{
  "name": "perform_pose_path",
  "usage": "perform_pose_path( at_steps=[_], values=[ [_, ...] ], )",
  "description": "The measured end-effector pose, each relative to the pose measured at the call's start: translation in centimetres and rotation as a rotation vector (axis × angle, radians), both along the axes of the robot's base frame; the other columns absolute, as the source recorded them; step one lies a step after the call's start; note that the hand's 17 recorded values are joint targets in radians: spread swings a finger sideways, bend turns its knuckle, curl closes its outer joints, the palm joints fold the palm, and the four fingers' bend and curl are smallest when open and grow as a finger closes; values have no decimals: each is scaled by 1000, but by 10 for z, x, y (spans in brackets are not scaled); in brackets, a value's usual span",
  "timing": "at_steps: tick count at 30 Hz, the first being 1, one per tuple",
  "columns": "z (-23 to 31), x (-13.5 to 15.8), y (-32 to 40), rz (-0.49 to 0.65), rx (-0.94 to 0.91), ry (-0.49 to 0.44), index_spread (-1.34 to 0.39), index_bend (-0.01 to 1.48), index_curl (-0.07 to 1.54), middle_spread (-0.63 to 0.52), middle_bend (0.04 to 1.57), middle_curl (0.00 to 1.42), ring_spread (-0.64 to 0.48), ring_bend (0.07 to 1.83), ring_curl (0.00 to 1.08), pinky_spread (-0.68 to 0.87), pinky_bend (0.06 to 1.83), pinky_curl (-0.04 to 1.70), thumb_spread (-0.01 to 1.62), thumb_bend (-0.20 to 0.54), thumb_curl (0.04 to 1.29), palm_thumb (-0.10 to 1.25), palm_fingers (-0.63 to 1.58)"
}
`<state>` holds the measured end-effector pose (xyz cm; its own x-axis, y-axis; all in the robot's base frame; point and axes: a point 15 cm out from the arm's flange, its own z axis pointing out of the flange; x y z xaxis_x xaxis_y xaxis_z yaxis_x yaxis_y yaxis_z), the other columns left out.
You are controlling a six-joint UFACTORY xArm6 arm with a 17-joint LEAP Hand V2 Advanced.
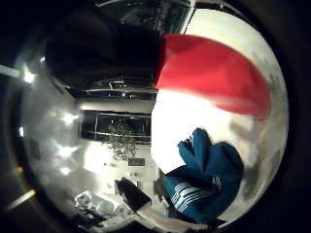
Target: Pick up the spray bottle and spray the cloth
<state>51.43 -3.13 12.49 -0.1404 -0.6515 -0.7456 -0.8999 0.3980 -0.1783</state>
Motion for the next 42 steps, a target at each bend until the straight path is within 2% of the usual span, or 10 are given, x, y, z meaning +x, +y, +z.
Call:
perform_pose_path(
  at_steps=[8, 11, 13, 15, 17, 19, 22, 31, 36, 42],
  values=[
    [-12, 22, 17, -13, 50, -14, -70, 156, 263, 233, 251, 316, 233, 421, 274, 357, 392, 292, 897, -25, 304, 265, 130],
    [-18, 27, 22, -24, 71, -20, -86, 169, 274, 182, 309, 339, 200, 490, 284, 314, 354, 278, 916, -22, 306, 317, 292],
    [-17, 34, 26, -30, 84, -38, -133, 174, 281, 98, 388, 368, 129, 605, 310, 251, 353, 267, 934, -16, 310, 370, 517],
    [-17, 43, 27, -46, 105, -63, -188, 174, 285, 25, 444, 391, 35, 722, 336, 173, 413, 261, 948, -14, 312, 418, 711],
    [-16, 50, 29, -70, 132, -83, -267, 171, 294, -68, 517, 435, -102, 853, 386, -27, 652, 307, 964, -15, 315, 486, 1022],
    [-17, 54, 36, -72, 166, -100, -316, 222, 340, -116, 602, 483, -164, 912, 427, -170, 768, 356, 966, -15, 317, 529, 1156],
    [-11, 62, 51, -37, 235, -129, -376, 468, 480, -155, 848, 581, -201, 1020, 479, -345, 930, 428, 976, -11, 322, 625, 1344],
    [11, 73, 86, 44, 404, -179, -291, 993, 744, -126, 1198, 669, -184, 1343, 575, -257, 1239, 614, 974, -2, 373, 885, 1291],
    [36, 74, 94, 76, 455, -214, -250, 1070, 775, -114, 1287, 666, -170, 1430, 592, -201, 1292, 717, 884, 21, 527, 1095, 1216],
    [77, 75, 96, 114, 468, -275, -222, 1124, 783, -106, 1325, 653, -161, 1458, 588, -176, 1271, 805, 757, -15, 659, 1112, 1189]
  ],
)
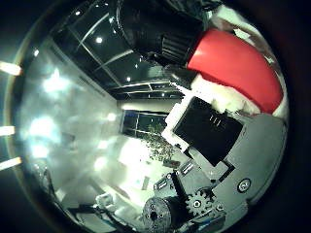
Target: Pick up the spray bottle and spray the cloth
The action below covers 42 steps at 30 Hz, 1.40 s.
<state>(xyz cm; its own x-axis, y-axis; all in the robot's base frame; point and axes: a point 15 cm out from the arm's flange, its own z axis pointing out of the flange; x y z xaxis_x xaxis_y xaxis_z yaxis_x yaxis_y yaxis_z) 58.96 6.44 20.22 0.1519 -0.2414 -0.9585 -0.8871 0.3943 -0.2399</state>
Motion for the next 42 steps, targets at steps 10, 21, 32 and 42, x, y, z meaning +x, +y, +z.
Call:
perform_pose_path(
  at_steps=[10, 21, 32, 42],
  values=[
    [68, -16, 8, 93, -80, -104, -216, 1142, 780, -105, 1349, 639, -155, 1477, 578, -165, 1206, 937, 653, -17, 798, 1093, 1176],
    [108, -57, 20, 253, -314, -97, -215, 1142, 777, -105, 1355, 632, -155, 1483, 574, -178, 1142, 1059, 607, -15, 885, 1094, 1180],
    [138, -93, 37, 388, -669, -108, -220, 1129, 782, -105, 1355, 633, -154, 1486, 571, -191, 1102, 1132, 594, -18, 925, 1083, 1182],
    [142, -108, 38, 508, -1052, -98, -223, 1125, 793, -111, 1356, 632, -154, 1489, 568, -200, 1079, 1166, 566, -18, 940, 1075, 1186]
  ],
)
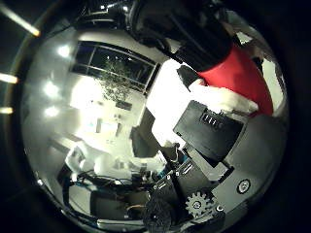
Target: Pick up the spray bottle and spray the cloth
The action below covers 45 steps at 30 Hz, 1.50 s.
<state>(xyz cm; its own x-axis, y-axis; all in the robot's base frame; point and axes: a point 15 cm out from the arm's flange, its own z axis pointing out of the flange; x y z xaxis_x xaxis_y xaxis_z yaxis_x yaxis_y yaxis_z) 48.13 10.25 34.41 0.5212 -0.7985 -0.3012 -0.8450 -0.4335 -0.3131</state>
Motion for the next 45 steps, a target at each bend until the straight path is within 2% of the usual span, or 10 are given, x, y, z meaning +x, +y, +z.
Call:
perform_pose_path(
  at_steps=[5, 14, 32, 37, 45],
  values=[
    [9, -2, 11, 55, -150, -27, -222, 1126, 796, -114, 1359, 634, -154, 1489, 565, -204, 1072, 1177, 549, -20, 946, 1066, 1187],
    [13, -9, 36, 143, -326, -11, -225, 1118, 803, -108, 1359, 635, -154, 1495, 566, -208, 1066, 1188, 532, -19, 958, 1059, 1186],
    [12, -32, 20, 265, -722, 208, -239, 1084, 831, -106, 1364, 636, -154, 1499, 567, -206, 1066, 1199, 507, -20, 959, 1059, 1180],
    [5, -35, 19, 300, -815, 228, -243, 1076, 842, -106, 1364, 636, -154, 1499, 567, -202, 1065, 1200, 506, -20, 958, 1059, 1180],
    [-14, -42, 48, 353, -843, 245, -246, 1067, 857, -107, 1362, 637, -154, 1500, 567, -198, 1065, 1202, 509, -22, 956, 1051, 1180]
  ],
)
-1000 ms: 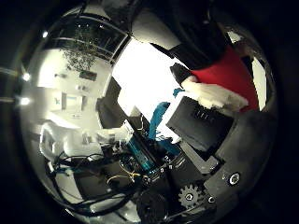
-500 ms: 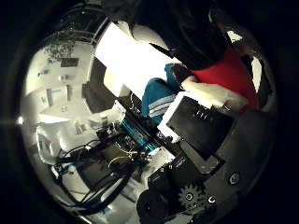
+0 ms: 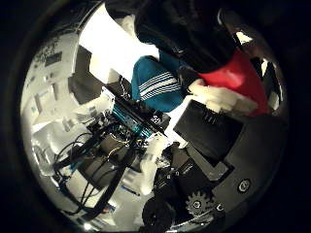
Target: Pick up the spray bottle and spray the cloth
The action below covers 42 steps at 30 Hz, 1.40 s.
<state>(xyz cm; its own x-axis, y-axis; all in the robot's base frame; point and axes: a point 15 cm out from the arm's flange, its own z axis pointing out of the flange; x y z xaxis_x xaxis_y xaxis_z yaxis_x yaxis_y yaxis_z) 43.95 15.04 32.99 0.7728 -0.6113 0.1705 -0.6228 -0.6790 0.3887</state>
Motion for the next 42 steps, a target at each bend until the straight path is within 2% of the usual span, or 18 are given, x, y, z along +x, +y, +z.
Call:
perform_pose_path(
  at_steps=[28, 36, 38, 42],
  values=[
    [-4, -6, 9, -6, 20, 1, -251, 1052, 879, -108, 1357, 641, -154, 1499, 567, -194, 1063, 1203, 518, -20, 952, 1048, 1181],
    [4, -15, 28, -45, 147, 27, -252, 1048, 881, -108, 1357, 642, -154, 1500, 567, -194, 1064, 1203, 524, -19, 955, 1045, 1180],
    [7, -16, 39, -60, 217, 29, -253, 1046, 882, -108, 1357, 643, -154, 1500, 567, -194, 1064, 1203, 526, -19, 956, 1045, 1180],
    [27, -7, 69, -92, 413, -23, -254, 1043, 885, -108, 1362, 645, -154, 1499, 567, -194, 1063, 1203, 527, -19, 959, 1045, 1182]
  ],
)
